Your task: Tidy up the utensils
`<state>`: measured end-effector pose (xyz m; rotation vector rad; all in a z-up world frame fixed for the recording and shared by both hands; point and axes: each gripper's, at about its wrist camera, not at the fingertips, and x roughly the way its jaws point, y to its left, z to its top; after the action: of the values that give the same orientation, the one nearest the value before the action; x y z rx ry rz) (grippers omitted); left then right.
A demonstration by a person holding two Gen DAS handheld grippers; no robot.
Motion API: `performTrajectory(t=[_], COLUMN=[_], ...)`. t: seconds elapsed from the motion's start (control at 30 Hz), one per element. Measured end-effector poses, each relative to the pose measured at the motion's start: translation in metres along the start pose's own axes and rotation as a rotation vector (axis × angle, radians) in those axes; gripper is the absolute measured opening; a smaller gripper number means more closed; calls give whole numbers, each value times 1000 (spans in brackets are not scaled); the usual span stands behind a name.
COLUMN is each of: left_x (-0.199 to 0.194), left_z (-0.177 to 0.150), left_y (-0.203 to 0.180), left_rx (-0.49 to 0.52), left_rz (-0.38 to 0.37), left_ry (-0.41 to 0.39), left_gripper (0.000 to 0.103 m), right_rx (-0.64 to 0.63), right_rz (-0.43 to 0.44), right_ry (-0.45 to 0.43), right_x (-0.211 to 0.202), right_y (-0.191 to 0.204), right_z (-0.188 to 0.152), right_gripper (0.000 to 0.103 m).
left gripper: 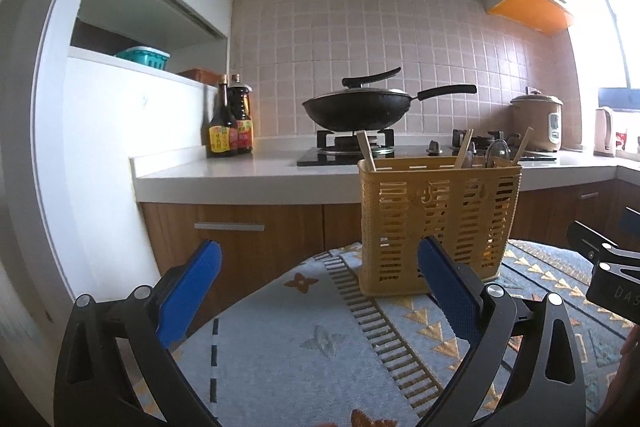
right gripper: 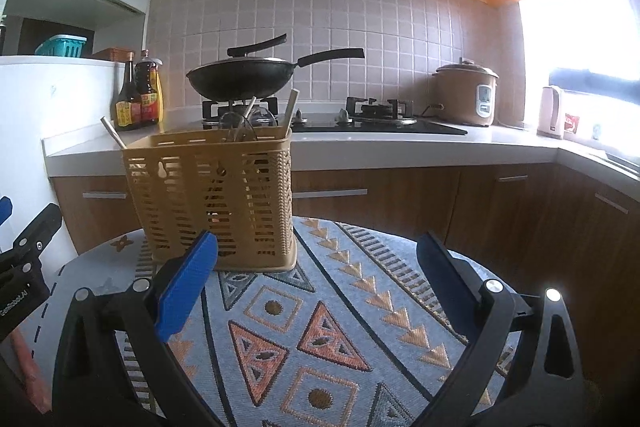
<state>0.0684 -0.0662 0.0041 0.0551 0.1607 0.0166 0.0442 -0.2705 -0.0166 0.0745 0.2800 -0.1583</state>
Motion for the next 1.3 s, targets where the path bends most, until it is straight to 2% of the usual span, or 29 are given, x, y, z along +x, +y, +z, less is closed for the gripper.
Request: performTrajectory(t=[1.3], left_x=[1], left_z=[-2], left_y=[-1], left_rx=[9], left_rz=[-81], left_ry=[15], left_gripper=[95], right_rx=[-9], right_rz=[11], right_ry=[-38], right_x=[-9], right_y=[3], right_z=[3], right_gripper=[95])
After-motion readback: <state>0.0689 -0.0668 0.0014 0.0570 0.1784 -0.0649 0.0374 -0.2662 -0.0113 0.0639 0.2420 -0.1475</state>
